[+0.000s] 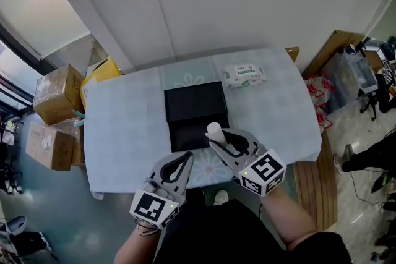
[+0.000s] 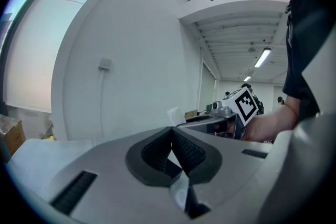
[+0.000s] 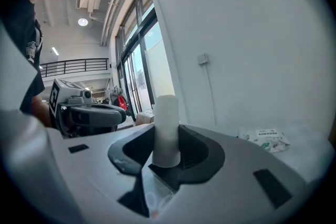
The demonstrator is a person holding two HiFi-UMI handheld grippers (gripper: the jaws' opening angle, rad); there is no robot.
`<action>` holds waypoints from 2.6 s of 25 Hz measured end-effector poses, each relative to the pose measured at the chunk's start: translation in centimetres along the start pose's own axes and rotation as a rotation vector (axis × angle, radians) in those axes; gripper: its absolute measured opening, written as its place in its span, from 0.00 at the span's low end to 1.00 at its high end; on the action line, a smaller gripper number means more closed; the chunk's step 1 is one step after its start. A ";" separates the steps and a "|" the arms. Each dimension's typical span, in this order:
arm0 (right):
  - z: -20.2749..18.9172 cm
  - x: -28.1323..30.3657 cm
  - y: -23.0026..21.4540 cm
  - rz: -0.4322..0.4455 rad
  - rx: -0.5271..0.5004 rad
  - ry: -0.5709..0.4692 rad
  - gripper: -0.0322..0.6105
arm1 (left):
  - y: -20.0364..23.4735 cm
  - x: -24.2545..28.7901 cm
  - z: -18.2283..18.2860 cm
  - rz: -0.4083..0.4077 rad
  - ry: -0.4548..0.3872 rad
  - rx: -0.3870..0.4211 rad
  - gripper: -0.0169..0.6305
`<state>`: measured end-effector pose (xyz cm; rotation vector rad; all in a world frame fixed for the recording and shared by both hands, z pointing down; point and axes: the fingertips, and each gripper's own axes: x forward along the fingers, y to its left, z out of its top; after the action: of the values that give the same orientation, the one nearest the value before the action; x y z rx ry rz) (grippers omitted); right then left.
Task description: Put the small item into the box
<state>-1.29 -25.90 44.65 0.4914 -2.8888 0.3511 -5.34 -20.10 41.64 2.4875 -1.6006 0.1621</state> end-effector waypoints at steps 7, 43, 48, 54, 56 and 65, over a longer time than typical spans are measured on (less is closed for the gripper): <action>-3.4 4.3 -2.1 -0.005 -0.026 0.131 0.27 | 3.3 1.4 -1.6 -0.028 0.026 -0.032 0.04; -23.1 13.8 -5.8 0.217 -0.468 1.028 0.27 | 10.3 2.0 -10.6 -0.078 0.146 -0.230 0.04; -23.2 13.7 -5.7 0.214 -0.470 1.023 0.27 | 9.9 1.8 -10.4 -0.077 0.147 -0.226 0.04; -22.0 13.5 -5.7 0.196 -0.437 0.979 0.28 | 9.1 1.7 -9.9 -0.075 0.143 -0.212 0.04; -21.3 13.2 -5.7 0.181 -0.438 0.957 0.28 | 8.8 1.6 -9.6 -0.075 0.141 -0.204 0.04; -14.6 11.0 -5.0 0.085 -0.297 0.674 0.28 | 7.2 1.5 -7.0 -0.050 0.101 -0.162 0.04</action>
<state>-7.67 -29.92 62.03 0.1525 -2.2497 0.0686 -11.24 -22.89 49.37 2.3553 -1.4498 0.1427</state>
